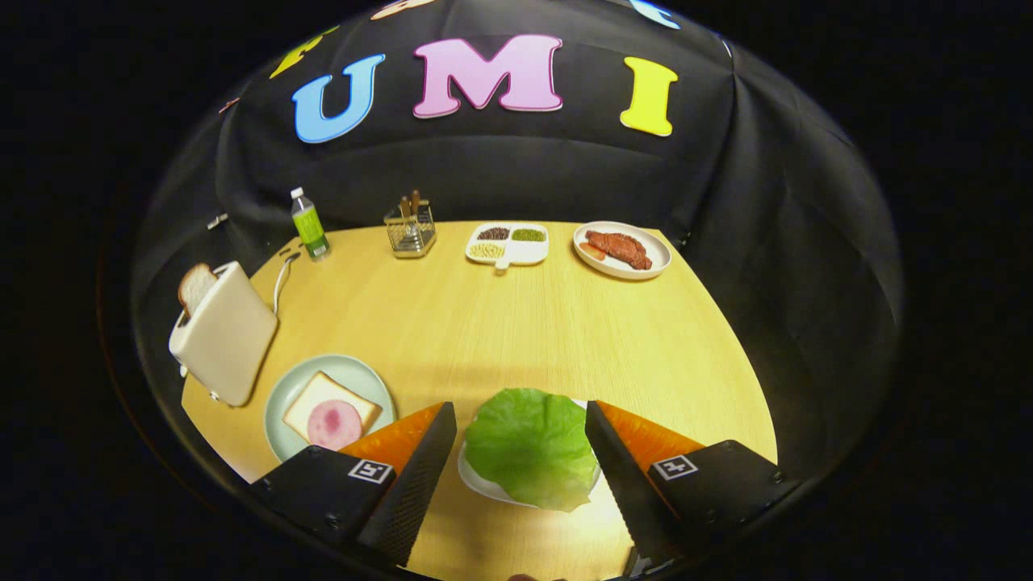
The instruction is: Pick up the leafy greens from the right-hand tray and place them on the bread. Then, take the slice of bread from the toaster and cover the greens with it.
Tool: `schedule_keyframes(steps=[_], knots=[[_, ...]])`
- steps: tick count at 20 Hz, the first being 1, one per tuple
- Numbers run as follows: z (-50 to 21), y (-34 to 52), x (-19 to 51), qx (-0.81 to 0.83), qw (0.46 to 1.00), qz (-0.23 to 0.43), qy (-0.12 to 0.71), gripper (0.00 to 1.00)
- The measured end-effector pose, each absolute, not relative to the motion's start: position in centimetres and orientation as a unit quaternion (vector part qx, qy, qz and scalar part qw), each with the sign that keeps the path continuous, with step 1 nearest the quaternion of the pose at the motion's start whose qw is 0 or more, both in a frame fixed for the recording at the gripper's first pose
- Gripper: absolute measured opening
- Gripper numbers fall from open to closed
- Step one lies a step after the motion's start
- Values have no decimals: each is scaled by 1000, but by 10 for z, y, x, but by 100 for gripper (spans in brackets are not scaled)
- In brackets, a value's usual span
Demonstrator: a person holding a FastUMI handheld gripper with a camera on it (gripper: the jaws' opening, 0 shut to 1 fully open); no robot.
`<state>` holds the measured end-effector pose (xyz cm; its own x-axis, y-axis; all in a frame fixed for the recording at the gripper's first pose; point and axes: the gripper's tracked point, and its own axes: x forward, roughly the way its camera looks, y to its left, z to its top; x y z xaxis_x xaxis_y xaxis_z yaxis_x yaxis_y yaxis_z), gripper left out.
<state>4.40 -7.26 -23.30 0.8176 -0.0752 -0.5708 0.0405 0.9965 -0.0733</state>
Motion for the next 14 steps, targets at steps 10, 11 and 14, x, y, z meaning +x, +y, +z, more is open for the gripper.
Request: schedule_keyframes(steps=[10,11,14], knots=[[-320,-94,42,-36,916,-2,399,99],[-324,-95,43,-41,915,2,402,99],[-325,-94,48,-40,915,8,401,95]])
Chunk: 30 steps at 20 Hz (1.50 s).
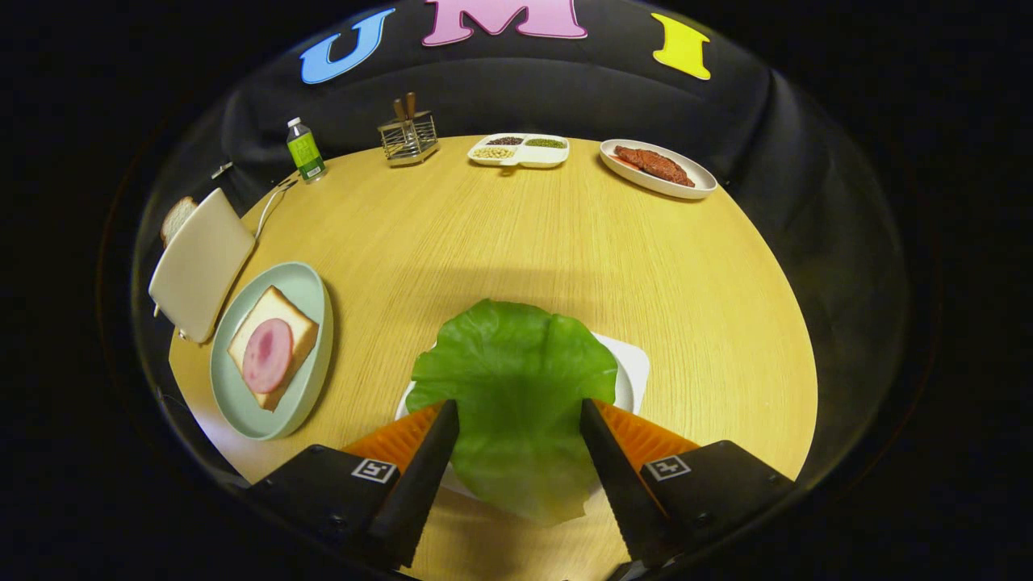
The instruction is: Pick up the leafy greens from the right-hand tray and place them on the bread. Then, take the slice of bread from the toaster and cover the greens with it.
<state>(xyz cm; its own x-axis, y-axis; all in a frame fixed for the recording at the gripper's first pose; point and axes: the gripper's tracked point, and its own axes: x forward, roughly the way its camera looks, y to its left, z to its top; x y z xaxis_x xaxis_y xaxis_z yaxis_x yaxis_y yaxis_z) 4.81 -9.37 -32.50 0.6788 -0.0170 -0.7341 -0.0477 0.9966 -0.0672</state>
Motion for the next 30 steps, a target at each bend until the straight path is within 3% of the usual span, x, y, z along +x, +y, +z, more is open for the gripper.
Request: schedule_keyframes(steps=[8,10,14,17,22,30], knots=[[-324,-99,47,-38,910,2,414,84],[-323,-102,46,-33,909,-4,415,68],[-322,-113,48,-13,910,-22,413,26],[-322,-113,48,-4,909,-16,416,12],[-318,-112,45,18,904,-14,427,8],[-246,-90,40,-12,930,-12,366,8]])
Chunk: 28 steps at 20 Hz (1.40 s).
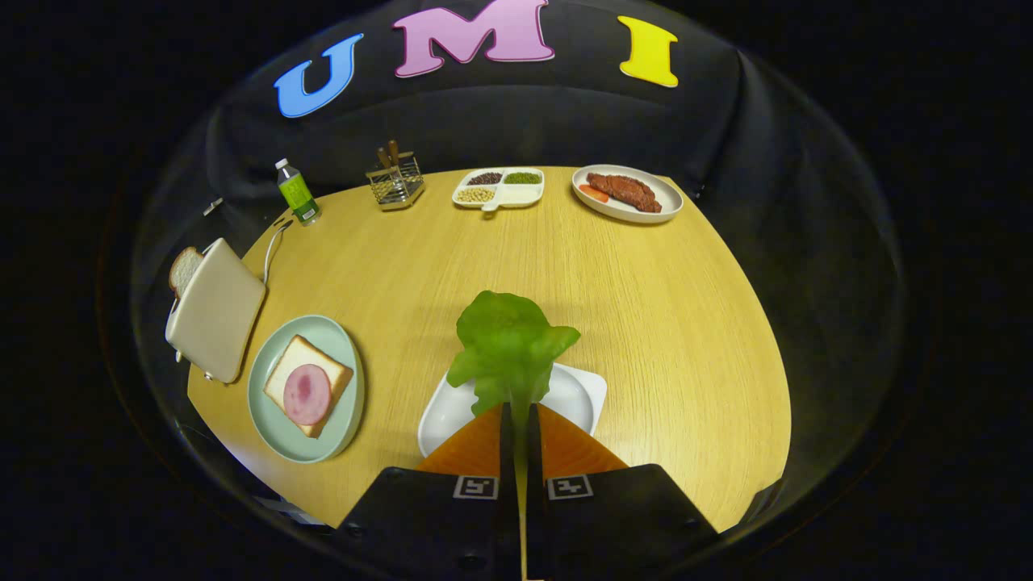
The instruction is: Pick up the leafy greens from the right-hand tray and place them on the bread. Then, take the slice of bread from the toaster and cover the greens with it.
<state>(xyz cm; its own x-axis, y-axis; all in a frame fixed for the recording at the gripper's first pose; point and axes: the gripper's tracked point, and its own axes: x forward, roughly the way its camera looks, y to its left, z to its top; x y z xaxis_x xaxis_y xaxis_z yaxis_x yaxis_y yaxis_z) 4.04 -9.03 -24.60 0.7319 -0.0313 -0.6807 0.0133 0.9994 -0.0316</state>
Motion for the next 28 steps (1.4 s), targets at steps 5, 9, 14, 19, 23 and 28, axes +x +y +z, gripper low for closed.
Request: schedule_keyframes(steps=[5,9,14,19,23,28], knots=[[-207,-43,38,-22,943,13,332,8],[-192,8,38,-30,945,46,323,8],[-200,74,40,-25,939,85,333,7],[-228,122,38,-47,925,118,358,8],[-252,143,40,-52,916,121,378,9],[-271,153,43,-70,912,117,388,15]])
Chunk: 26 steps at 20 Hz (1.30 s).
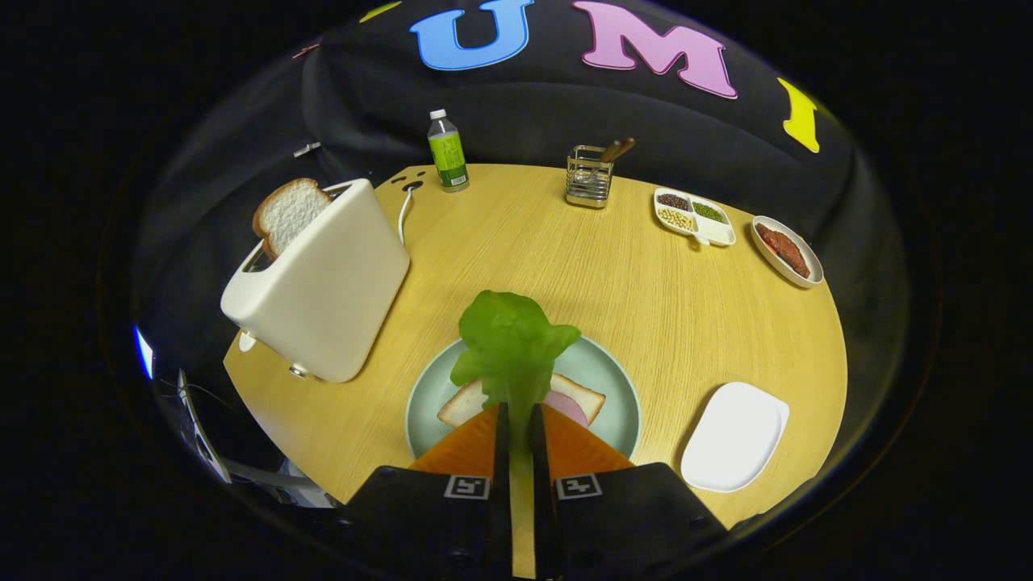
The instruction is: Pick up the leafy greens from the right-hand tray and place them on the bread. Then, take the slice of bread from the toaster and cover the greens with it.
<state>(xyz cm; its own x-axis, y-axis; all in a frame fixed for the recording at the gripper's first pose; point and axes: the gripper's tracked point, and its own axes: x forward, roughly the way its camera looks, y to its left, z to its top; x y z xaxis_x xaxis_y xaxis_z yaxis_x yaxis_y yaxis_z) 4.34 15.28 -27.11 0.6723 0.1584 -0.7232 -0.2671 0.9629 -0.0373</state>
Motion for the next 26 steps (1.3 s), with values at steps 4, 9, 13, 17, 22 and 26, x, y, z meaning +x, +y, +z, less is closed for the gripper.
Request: schedule_keyframes(steps=[4,9,13,17,22,26], knots=[[-279,157,43,-73,908,111,396,33],[-279,159,42,-78,910,112,391,75],[-261,158,45,-65,922,108,367,100],[-227,164,49,-63,933,110,336,100],[-171,204,53,-78,946,151,277,99],[-133,254,52,-90,947,200,235,99]])
